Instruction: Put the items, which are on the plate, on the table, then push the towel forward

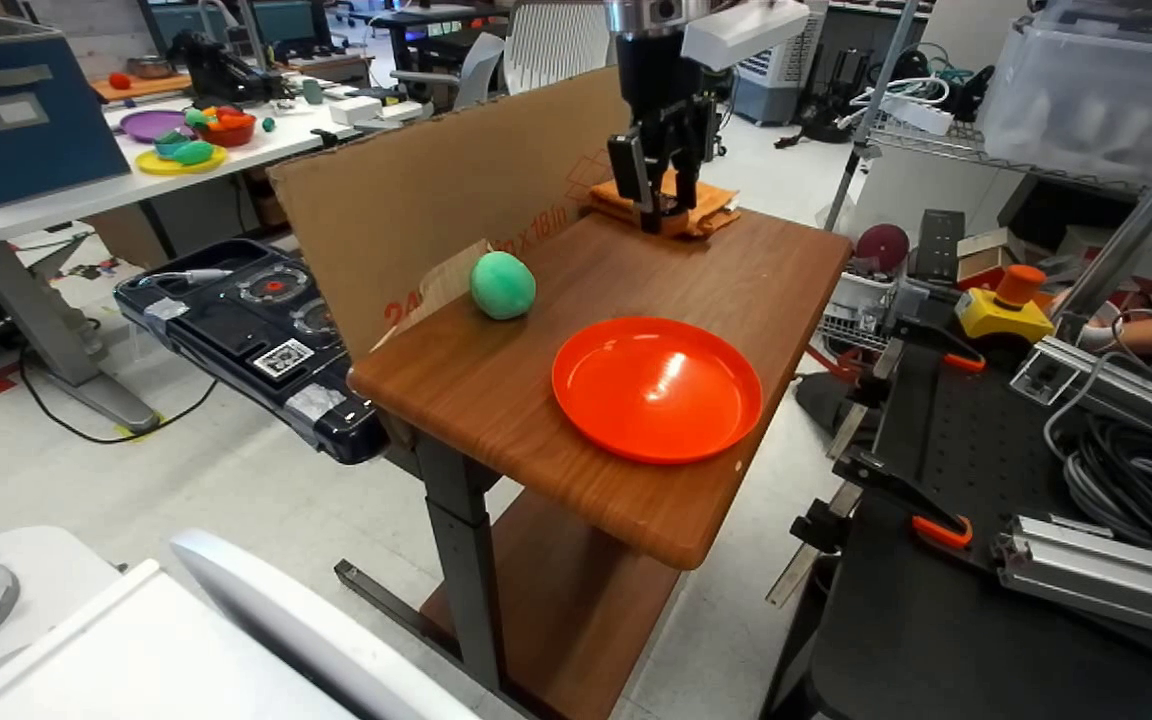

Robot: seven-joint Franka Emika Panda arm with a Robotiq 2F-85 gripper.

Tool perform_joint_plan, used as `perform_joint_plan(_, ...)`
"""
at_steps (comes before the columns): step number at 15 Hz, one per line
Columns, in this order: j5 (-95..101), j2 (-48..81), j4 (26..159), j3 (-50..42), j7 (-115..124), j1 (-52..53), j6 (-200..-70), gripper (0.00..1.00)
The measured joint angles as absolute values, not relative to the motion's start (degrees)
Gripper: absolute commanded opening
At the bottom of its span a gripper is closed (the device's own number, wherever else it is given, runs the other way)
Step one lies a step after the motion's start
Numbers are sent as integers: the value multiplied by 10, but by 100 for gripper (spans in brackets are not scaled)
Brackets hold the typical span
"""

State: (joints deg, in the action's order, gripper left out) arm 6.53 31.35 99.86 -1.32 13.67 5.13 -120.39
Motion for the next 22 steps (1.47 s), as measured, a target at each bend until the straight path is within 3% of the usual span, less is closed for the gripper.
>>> perform_joint_plan(7, 59, 446, 828, -13, 174, 69, -1127, 41)
perform_joint_plan(8, 57, 464, 805, -12, 176, 73, -1116, 84)
perform_joint_plan(10, 52, 497, 763, -12, 177, 79, -1095, 98)
perform_joint_plan(16, 50, 531, 699, -9, 168, 87, -1072, 100)
perform_joint_plan(22, 46, 460, 741, -5, 59, 60, -1049, 100)
